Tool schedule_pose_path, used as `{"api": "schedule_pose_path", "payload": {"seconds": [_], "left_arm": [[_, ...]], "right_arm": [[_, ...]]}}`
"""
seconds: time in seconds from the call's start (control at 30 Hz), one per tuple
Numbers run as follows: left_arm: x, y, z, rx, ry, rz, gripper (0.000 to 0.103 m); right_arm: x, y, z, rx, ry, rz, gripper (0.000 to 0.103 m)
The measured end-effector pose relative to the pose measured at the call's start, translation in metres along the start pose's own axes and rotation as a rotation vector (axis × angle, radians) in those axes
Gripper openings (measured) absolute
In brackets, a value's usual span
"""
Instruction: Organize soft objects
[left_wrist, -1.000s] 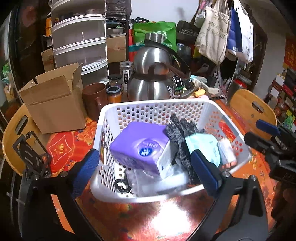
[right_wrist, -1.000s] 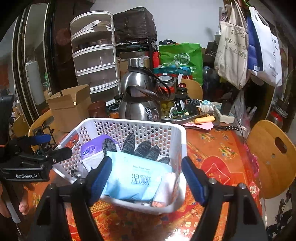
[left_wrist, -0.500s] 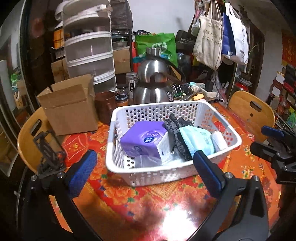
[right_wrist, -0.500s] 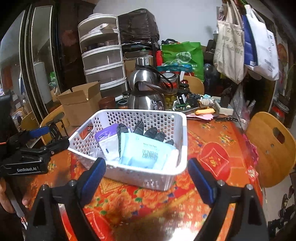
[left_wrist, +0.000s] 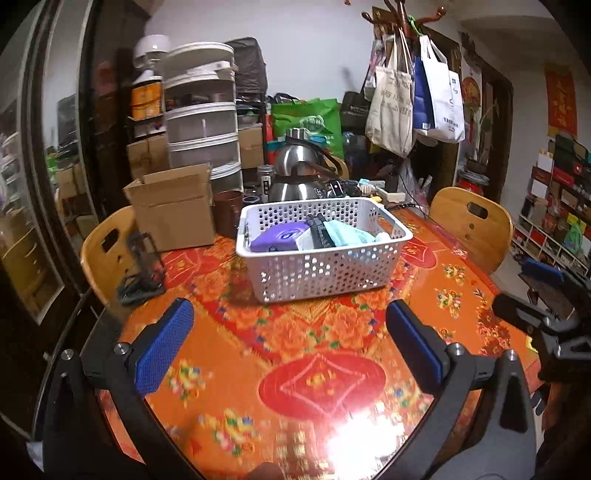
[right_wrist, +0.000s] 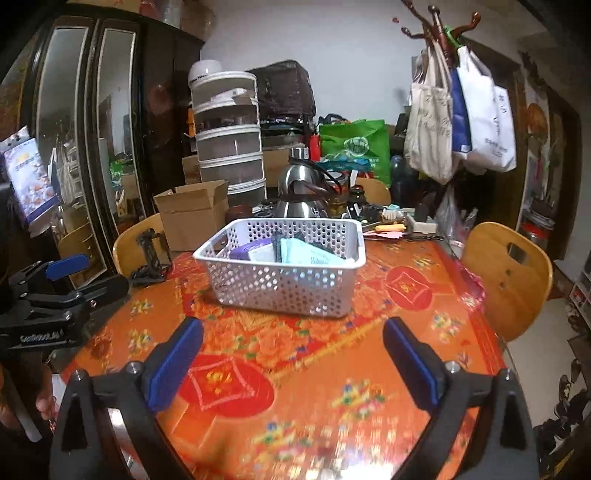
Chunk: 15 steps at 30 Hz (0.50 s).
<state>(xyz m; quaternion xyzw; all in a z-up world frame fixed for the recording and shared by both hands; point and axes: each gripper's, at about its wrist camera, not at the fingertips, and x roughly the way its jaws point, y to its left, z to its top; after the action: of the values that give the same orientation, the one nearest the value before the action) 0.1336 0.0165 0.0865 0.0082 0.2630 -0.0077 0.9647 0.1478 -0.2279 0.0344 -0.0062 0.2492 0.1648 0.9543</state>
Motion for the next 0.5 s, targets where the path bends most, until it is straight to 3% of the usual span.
{"api": "schedule_pose_path", "payload": {"seconds": [0.23, 0.37, 0.5], "left_arm": [[-0.056, -0.011, -0.044, -0.021, -0.008, -0.007, 0.103], [-0.070, -0.019, -0.057, -0.022, 0.007, -0.037, 0.103], [-0.074, -0.019, -0.057, -0.028, -0.004, -0.011, 0.103]], "right_arm": [[-0.034, 0.011, -0.033, 0.029, 0.019, -0.045, 0.099], [-0.040, 0.010, -0.033, 0.044, 0.006, -0.052, 0.099], [-0.039, 0.010, -0.030, 0.043, 0.009, -0.051, 0.099]]}}
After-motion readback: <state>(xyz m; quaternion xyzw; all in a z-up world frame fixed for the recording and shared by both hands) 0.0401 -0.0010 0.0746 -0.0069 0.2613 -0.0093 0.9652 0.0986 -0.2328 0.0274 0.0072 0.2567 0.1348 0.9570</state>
